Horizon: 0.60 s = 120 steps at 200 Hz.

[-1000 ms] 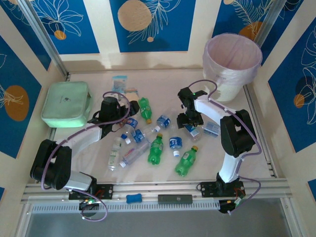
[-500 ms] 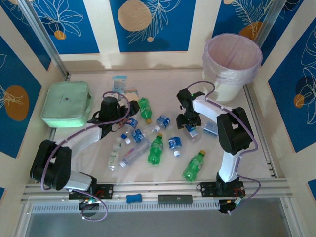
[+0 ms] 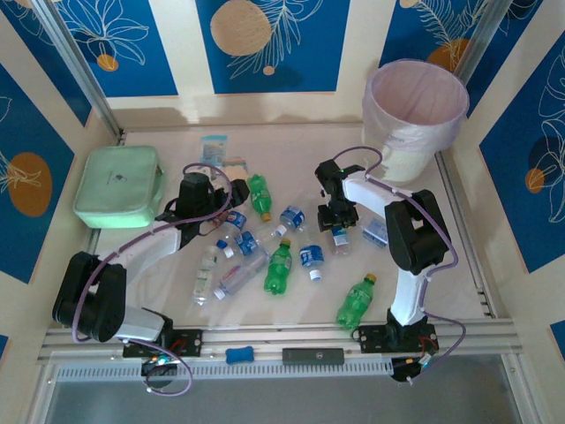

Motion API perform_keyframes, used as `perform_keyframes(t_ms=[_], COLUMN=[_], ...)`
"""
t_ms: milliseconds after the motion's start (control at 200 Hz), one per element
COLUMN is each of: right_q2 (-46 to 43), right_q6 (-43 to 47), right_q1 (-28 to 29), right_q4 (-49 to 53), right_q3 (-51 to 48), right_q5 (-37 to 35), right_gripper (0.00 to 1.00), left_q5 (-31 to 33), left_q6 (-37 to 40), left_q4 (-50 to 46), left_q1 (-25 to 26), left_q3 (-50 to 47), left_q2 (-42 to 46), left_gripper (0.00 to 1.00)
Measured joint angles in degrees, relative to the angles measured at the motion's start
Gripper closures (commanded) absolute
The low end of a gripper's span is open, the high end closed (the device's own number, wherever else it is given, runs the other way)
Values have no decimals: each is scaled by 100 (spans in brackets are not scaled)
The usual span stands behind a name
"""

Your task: Put the plastic bottles in the bin

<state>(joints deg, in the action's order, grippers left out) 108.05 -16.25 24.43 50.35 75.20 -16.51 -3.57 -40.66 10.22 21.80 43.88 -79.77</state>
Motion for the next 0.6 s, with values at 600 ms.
perform_keyframes(t_ms=[600], right_q2=[-2476], right_q6=[-308], right_q1=[-695], right_q4=[-1207], right_q3=[-243], right_q5=[1963], right_gripper=[57], left_q5=[-662], left_q6=[24], left_q4=[-221], left_q1=[-4], left_q3=[4], left_q2=[470], left_gripper=[0])
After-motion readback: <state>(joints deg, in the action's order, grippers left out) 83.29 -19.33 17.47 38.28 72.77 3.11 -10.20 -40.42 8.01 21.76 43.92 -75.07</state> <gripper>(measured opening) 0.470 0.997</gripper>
